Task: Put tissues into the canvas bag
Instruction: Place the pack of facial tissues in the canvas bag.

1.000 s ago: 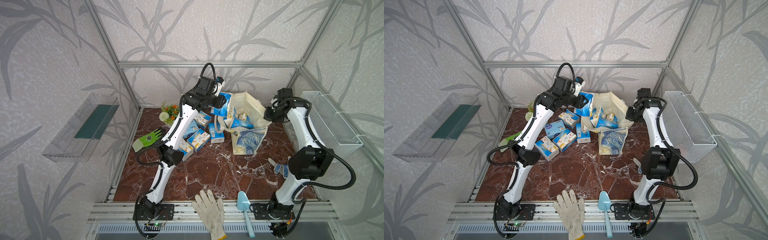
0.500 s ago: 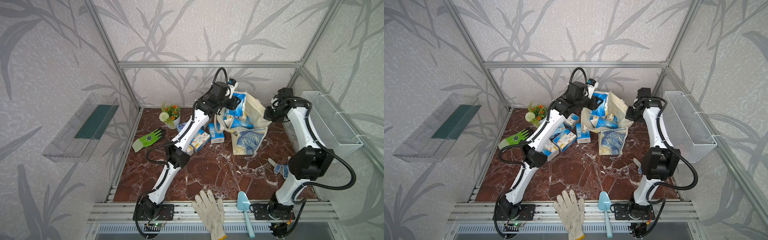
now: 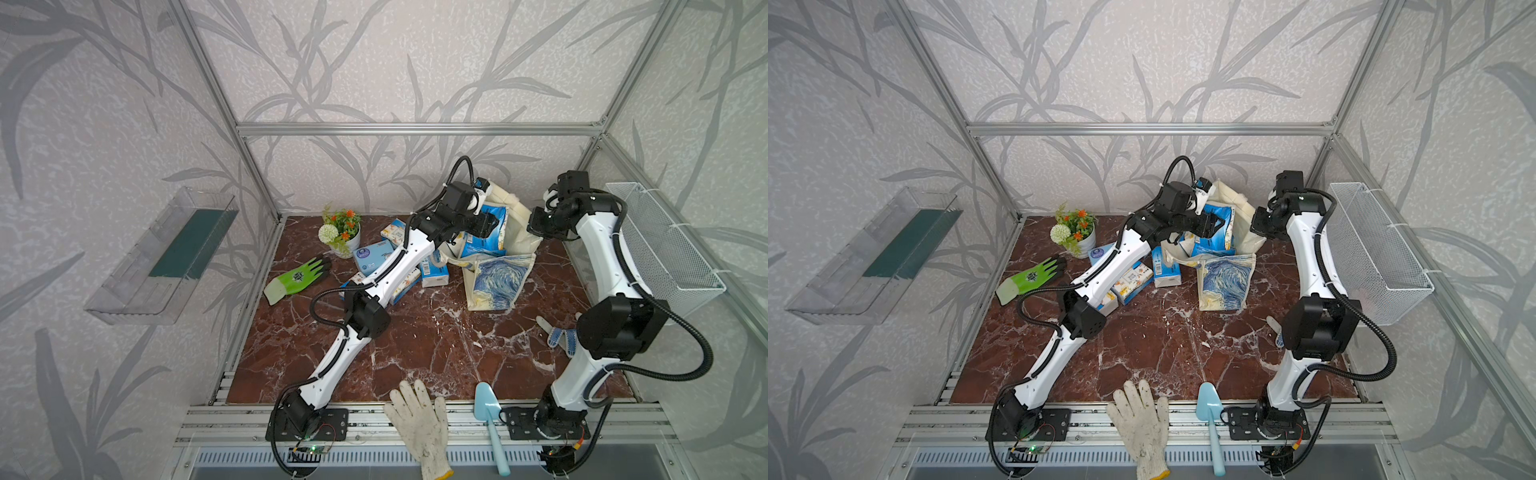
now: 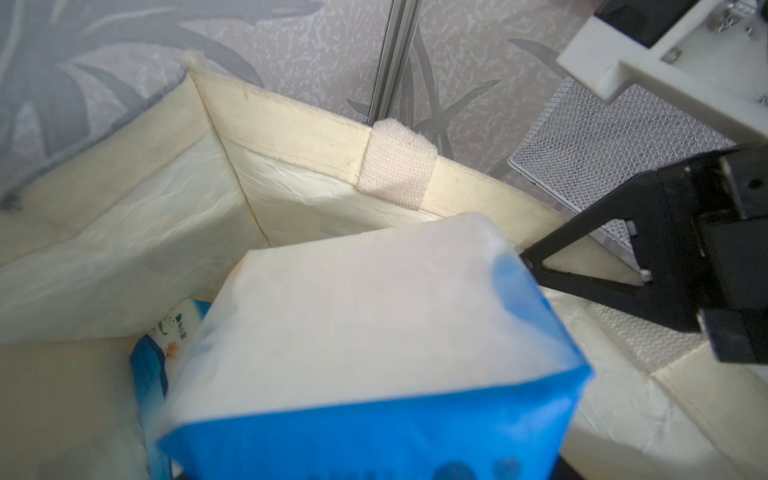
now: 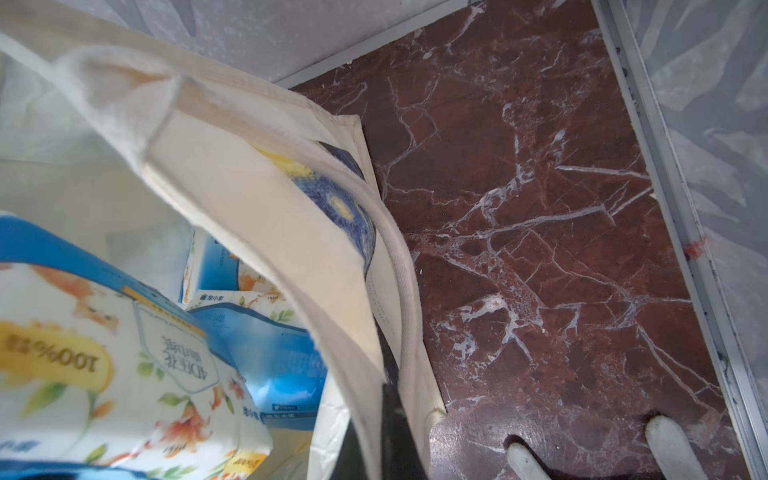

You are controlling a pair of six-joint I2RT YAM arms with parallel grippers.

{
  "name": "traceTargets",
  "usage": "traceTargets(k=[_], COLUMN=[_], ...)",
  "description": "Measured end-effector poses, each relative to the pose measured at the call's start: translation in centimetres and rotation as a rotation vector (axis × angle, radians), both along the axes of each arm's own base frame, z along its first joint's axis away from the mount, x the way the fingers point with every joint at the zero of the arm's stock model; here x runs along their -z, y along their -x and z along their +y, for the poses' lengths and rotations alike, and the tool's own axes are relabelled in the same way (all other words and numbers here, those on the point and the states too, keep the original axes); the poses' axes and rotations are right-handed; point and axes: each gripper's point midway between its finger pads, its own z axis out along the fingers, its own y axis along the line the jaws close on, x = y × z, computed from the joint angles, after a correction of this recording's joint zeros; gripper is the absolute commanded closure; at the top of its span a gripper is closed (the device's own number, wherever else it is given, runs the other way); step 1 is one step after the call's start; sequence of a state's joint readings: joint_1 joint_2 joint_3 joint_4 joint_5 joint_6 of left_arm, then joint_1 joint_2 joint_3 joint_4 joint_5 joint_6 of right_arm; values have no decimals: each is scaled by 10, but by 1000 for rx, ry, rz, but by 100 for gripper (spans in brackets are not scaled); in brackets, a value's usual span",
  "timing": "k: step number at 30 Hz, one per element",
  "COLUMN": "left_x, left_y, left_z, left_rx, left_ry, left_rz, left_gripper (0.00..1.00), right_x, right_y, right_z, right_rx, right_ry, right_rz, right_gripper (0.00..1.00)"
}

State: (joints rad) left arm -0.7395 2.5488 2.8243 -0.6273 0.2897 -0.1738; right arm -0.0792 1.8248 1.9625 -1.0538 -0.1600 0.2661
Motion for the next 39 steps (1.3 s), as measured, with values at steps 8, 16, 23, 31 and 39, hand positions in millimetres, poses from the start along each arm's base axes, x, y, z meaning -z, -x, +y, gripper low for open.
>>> traceTargets(k=[8,16,23,31,39], left_x=[2,5,9,13,13], left_y=[-4,-6,-5,-17,-38], left_z=[3,7,8,21,48], left_rx=[-30,-39,-33,-130,-299], left_ry=[-18,-44,-73,-152,-246], left_rz=[-12,-21,-34,-89,-157], left_gripper=[1,1,1,1,1], right_x=[0,-8,-13,-13,-12], right_y=[-6,-10,-13,-13,-13], right_z=[5,7,10,13,14], right_rx=[-6,-9,-16,-21,-22], right_ry=[-11,-12,-11,-12,-17], right_rz=[2,-10,-20,-18,-16], right_gripper=[100,100,100,100,100])
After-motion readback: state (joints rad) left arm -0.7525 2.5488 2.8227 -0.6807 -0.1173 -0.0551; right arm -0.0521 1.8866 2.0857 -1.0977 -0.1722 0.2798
